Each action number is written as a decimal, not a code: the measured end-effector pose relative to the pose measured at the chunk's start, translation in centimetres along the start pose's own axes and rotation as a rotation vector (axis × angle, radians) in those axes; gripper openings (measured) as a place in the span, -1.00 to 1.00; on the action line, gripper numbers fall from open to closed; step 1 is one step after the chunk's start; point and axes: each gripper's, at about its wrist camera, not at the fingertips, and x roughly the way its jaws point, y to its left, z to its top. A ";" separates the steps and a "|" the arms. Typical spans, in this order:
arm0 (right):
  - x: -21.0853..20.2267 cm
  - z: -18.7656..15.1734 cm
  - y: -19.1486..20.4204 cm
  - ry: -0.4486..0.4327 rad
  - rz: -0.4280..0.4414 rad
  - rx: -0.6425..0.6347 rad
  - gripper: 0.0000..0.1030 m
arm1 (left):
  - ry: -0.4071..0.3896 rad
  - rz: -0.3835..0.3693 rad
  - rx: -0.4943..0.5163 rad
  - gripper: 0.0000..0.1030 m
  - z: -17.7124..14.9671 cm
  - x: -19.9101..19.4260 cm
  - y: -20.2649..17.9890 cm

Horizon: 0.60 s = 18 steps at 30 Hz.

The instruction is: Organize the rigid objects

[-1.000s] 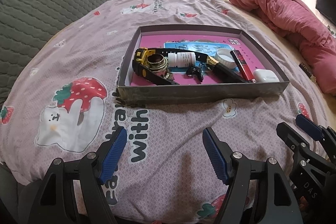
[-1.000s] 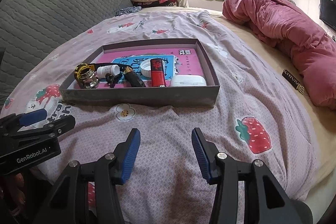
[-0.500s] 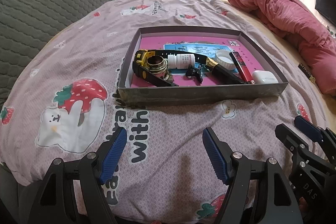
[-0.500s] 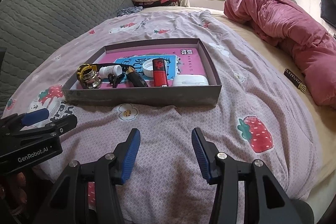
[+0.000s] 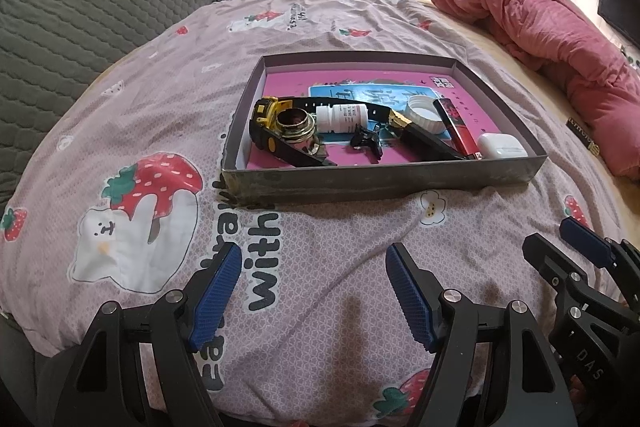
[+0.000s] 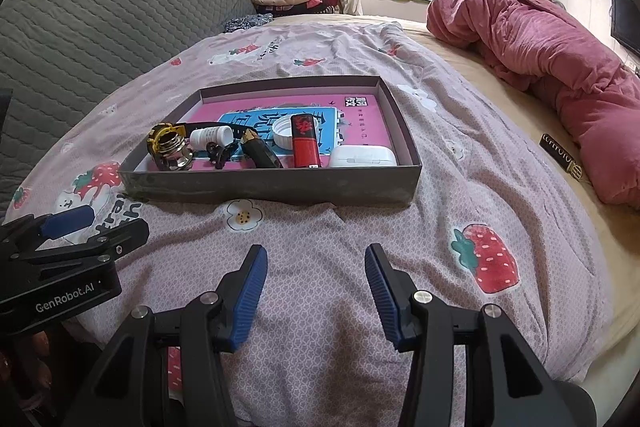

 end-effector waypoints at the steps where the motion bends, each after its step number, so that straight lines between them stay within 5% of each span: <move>1: 0.0 0.0 0.0 0.000 0.000 -0.001 -0.02 | 0.002 -0.002 -0.001 0.47 0.0 0.0 0.0; 18: 0.0 0.0 0.1 0.005 0.000 -0.009 -0.02 | 0.004 0.000 0.002 0.47 0.1 0.0 0.1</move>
